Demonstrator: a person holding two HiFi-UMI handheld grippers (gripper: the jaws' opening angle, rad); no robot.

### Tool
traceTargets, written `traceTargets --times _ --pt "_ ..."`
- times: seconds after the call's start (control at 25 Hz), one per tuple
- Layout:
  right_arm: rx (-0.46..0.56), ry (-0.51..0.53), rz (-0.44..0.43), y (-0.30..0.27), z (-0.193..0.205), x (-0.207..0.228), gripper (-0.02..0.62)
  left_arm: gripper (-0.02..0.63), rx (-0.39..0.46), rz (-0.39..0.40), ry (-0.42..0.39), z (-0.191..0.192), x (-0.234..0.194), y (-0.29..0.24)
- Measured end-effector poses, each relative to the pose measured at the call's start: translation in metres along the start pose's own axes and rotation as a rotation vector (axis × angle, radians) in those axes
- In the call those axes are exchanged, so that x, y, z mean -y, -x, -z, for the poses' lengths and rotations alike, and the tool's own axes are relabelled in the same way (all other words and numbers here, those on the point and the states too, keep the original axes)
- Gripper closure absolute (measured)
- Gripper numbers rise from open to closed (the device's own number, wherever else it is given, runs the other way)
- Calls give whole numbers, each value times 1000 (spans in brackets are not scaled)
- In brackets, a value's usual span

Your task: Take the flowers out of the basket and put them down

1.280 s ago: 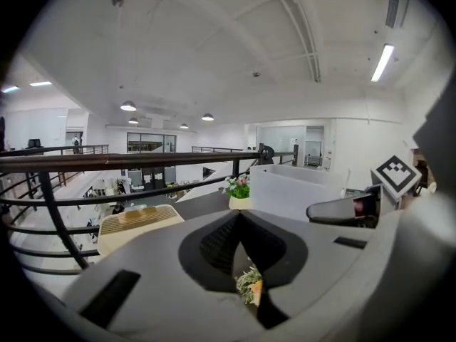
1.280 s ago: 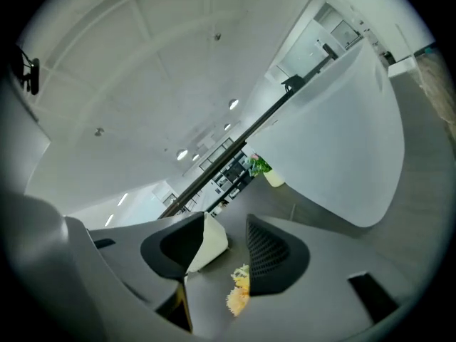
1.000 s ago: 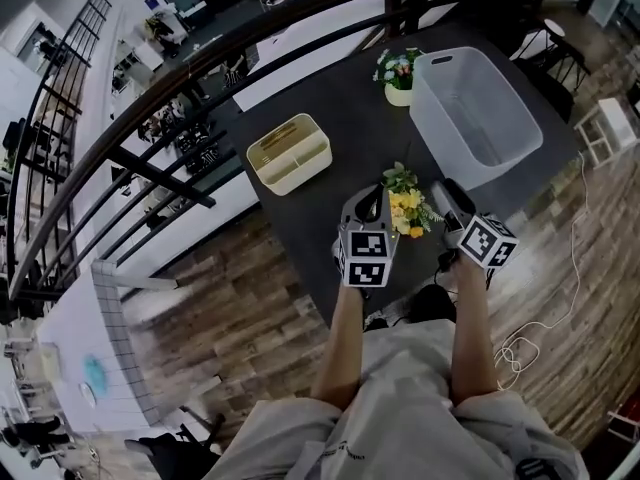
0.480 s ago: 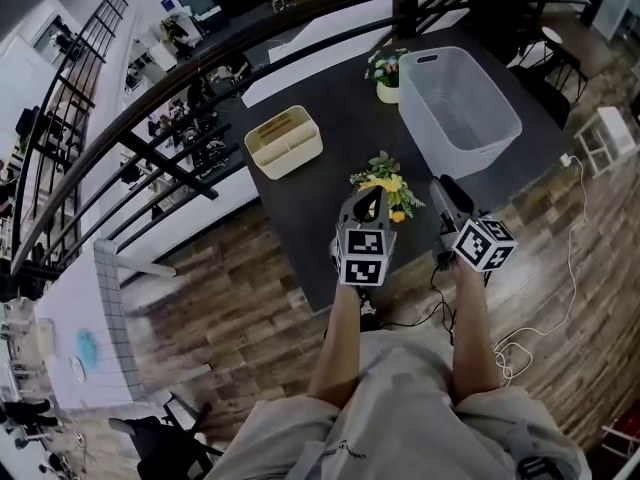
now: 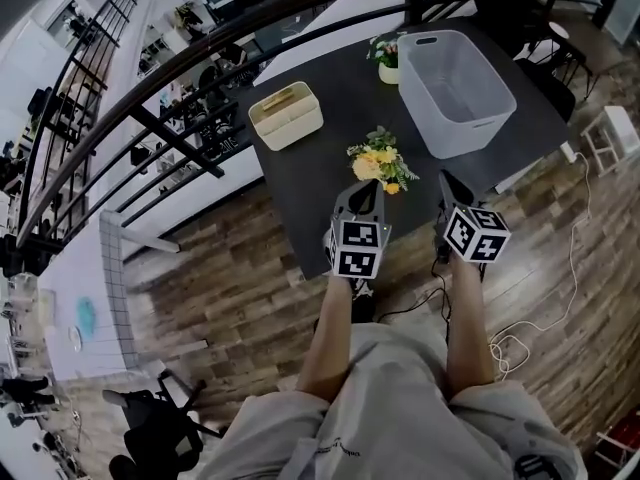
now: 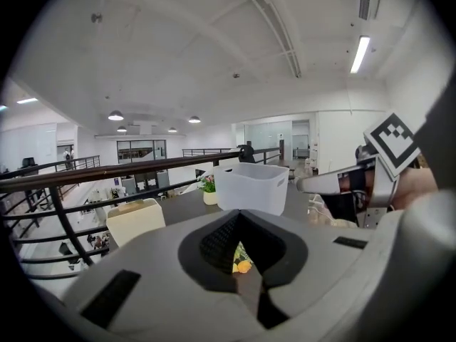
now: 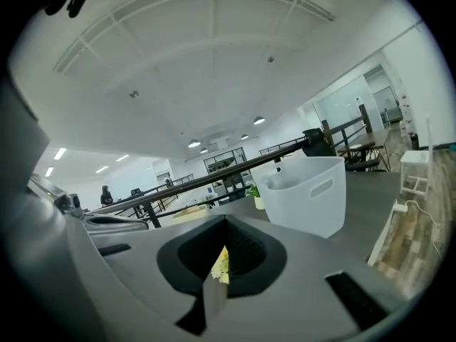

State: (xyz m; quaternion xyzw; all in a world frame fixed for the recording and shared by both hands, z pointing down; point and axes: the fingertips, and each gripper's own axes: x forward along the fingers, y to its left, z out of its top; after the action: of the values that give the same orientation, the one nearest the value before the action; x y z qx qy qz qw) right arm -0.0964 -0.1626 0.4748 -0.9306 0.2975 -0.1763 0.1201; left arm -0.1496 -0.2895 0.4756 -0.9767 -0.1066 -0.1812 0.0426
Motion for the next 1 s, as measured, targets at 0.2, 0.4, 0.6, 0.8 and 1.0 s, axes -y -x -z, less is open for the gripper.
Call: traceTargets --times 0.2,0.4,0.6,0.8,1.0 --pt "-1 -6 -10 16 7 1 578 586 -20 -1 6 12 10 7" --pt "-6 -20 -24 25 8 4 579 586 -14 2 11 13 16 8" --pt "-8 -11 -31 29 7 5 578 586 0 13 18 8 24 5" --pt "-26 1 -27 28 8 9 578 586 5 21 19 5 27 0" --pt "-51 13 -18 25 11 12 578 586 5 18 21 3 24 -3"
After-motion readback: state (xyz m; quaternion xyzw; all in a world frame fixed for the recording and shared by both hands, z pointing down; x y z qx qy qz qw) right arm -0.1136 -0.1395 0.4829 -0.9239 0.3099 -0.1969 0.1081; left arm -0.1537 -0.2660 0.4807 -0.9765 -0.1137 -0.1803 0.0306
